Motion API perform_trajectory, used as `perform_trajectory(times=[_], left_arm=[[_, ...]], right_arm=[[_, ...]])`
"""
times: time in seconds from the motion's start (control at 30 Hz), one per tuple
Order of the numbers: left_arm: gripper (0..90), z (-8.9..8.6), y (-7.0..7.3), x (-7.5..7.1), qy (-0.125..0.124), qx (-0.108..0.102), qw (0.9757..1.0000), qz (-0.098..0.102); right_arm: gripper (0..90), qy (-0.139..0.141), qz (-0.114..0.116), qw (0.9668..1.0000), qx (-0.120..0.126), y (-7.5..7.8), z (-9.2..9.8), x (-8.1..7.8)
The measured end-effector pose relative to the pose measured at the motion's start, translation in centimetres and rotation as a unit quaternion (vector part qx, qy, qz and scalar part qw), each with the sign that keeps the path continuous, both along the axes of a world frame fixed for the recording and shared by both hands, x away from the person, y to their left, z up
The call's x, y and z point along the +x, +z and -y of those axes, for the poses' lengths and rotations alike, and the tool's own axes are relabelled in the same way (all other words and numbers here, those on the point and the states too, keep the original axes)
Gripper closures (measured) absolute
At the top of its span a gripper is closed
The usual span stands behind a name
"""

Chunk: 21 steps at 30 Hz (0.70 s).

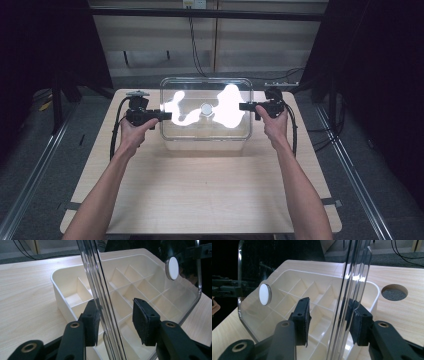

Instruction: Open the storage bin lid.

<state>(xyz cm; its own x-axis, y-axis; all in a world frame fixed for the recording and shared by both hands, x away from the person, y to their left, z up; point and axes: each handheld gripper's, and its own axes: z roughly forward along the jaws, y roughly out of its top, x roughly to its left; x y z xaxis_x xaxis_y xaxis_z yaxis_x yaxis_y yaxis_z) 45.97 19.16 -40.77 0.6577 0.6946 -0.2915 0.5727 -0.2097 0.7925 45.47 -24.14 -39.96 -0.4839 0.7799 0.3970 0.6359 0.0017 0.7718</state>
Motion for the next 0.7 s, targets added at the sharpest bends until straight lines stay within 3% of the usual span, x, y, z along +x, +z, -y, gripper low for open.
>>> perform_trajectory(times=[0.7], left_arm=[[64.2, 0.3, 1.2, -0.3, 0.001, -0.011, 0.9998, 0.015]], right_arm=[[61.3, 0.000, 0.027, 0.9996, 0.009, 2.2, 0.6, -1.2]])
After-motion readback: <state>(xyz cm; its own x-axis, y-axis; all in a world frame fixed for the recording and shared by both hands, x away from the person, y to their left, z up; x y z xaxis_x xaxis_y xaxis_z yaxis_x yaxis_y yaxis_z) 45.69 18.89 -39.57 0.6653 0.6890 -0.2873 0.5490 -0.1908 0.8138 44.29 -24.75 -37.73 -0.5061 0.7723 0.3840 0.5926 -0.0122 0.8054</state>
